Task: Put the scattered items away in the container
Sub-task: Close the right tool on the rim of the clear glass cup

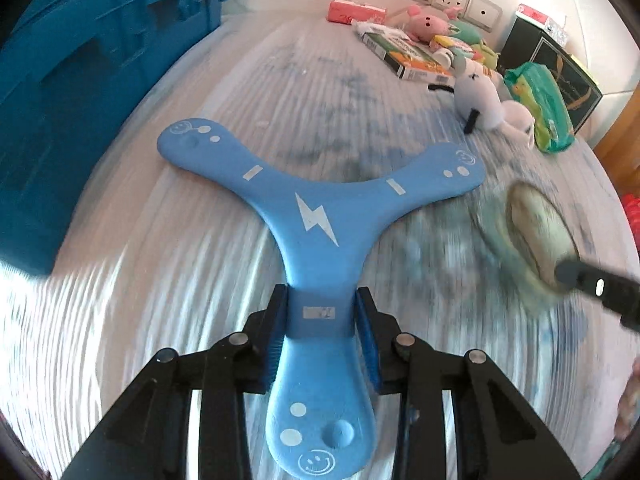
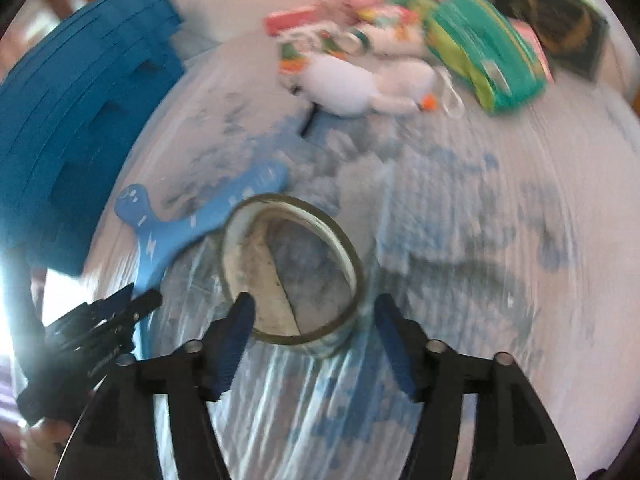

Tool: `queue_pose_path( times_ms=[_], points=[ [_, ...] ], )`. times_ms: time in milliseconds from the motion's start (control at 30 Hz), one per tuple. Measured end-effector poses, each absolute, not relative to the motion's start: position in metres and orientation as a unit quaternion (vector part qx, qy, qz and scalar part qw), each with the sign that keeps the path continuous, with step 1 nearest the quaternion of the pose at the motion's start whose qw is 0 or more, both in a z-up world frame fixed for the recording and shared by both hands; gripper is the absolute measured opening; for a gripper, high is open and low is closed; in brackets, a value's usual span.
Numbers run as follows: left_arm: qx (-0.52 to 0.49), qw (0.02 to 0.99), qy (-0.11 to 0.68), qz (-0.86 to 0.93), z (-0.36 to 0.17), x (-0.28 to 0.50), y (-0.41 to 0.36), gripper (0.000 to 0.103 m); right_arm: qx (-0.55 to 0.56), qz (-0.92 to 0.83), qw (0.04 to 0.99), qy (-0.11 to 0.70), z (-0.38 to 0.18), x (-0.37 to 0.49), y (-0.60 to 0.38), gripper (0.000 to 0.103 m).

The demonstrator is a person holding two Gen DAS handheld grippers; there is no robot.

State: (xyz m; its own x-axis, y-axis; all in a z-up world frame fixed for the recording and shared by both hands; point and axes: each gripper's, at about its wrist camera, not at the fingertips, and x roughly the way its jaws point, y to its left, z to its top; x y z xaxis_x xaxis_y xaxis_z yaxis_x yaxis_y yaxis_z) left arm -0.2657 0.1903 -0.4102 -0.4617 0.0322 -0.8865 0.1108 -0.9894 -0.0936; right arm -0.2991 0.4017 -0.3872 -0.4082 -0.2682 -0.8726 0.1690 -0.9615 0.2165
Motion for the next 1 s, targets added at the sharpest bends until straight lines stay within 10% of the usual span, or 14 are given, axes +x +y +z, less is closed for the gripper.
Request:
queue_pose_path(
  times_ms=[200,367,767,867,1000],
  points=[
    [0.504,0.047,0.084,-0.859,-0.412,-0.264,0.196,0.039,0.490,-0.854,0.167,0.053,-0.390,-0.291,0.375,0.082],
    [0.488,0.065,0.085,-0.866,-0.417,-0.268,0.209,0.078,0.466,-0.855,0.192,0.121,-0.402,-0.289,0.360,0.084],
    [0.479,0.086,0.062,-0.871,-0.425,-0.286,0.210,0.098,0.456,-0.856,0.236,0.054,-0.426,-0.309,0.373,0.085],
    [0.486,0.082,0.076,-0.867,-0.424,-0.291,0.199,0.095,0.457,-0.856,0.237,0.036,-0.424,-0.310,0.378,0.085],
    [0.481,0.103,0.081,-0.867,-0.419,-0.279,0.191,0.051,0.459,-0.856,0.237,0.030,-0.423,-0.309,0.379,0.077]
  ],
)
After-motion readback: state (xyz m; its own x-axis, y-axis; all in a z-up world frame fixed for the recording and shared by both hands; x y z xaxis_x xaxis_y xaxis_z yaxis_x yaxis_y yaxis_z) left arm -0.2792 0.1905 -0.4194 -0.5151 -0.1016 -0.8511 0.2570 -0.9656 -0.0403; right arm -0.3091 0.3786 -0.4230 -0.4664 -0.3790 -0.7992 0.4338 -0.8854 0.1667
